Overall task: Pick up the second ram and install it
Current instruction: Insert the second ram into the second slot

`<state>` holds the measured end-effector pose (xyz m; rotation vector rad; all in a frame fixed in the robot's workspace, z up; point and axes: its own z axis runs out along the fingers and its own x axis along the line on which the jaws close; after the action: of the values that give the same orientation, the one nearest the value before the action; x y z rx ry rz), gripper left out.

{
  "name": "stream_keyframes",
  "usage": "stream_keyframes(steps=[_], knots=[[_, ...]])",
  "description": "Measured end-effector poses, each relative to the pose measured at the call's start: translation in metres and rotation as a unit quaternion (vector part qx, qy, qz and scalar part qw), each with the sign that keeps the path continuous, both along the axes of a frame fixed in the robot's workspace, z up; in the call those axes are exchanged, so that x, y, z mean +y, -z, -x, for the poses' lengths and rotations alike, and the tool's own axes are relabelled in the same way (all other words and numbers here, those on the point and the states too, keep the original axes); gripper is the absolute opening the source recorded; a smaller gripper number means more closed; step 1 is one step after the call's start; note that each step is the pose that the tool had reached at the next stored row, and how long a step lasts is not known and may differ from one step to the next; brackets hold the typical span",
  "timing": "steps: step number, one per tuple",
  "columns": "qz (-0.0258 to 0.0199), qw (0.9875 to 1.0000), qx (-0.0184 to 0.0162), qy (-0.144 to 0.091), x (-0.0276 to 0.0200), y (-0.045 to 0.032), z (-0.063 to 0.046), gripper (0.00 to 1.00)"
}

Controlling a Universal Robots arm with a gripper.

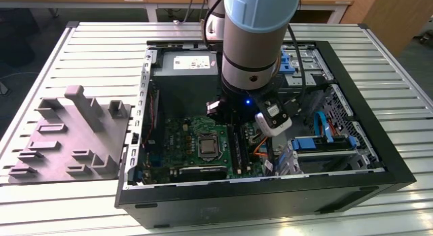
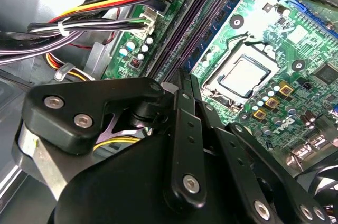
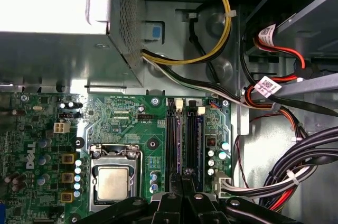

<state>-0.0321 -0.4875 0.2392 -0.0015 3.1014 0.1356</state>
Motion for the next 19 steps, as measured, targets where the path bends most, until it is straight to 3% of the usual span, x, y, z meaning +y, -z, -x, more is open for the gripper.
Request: stream_keyframes(steps=[11, 15, 19], knots=[[0.0001, 0.9999, 0.0000, 0.014, 0.0000, 0.0012, 0.0000, 0.11], [0.0066, 0.9999, -0.0001, 0.013, 0.0005, 0.0018, 0.0000, 0.11], [0.0068, 0.9999, -0.0001, 0.013, 0.0006, 0.0024, 0.0000, 0.11]])
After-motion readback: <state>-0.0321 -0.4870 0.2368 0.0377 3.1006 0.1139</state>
